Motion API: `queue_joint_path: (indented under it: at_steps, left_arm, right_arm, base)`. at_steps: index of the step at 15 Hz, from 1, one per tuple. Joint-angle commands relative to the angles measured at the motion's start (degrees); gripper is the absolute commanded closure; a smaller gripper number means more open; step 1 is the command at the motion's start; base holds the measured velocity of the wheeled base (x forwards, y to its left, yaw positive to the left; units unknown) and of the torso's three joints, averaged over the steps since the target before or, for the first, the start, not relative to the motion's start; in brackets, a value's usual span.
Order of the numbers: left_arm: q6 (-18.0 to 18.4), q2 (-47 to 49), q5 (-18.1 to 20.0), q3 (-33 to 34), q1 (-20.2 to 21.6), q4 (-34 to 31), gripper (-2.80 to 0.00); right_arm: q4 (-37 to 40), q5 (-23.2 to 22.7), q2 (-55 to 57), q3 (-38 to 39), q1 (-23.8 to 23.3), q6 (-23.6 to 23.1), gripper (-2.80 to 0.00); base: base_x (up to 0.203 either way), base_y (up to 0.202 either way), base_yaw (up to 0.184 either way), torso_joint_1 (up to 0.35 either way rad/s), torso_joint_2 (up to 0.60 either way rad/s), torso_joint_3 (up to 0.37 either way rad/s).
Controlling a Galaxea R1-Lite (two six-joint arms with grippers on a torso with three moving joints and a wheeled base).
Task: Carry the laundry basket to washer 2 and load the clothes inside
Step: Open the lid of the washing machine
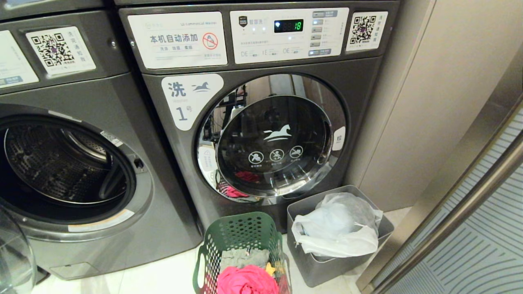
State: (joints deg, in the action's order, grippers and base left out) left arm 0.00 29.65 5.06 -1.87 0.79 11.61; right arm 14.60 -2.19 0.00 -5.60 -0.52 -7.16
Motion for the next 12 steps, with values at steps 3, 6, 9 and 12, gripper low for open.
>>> queue_joint_path:
  at_steps: [3, 6, 9, 12]
  left_arm:
    - [0.14, -15.82, -0.99, 1.72, 1.45, -5.33, 0.0]
    - [0.06, -24.53, -2.64, 1.7, -0.1, -7.53, 0.0]
    - [-2.52, -29.58, -5.98, 1.81, -0.52, -10.23, 0.0]
    - [3.17, -29.64, -4.64, 1.51, -0.53, -12.16, 0.0]
  right_arm:
    - [0.08, -0.07, 0.09, -0.03, 0.0, -0.05, 0.0]
    - [0.08, -0.09, 0.09, -0.03, 0.0, -0.05, 0.0]
    - [0.08, -0.09, 0.09, -0.03, 0.0, -0.05, 0.0]
    - [0.08, -0.09, 0.09, -0.03, 0.0, -0.05, 0.0]
  base:
    - [0.0, 0.0, 0.0, 0.0, 0.0, 0.0]
    - [0.0, 0.0, 0.0, 0.0, 0.0, 0.0]
    - [0.0, 0.0, 0.0, 0.0, 0.0, 0.0]
    - [0.0, 0.0, 0.0, 0.0, 0.0, 0.0]
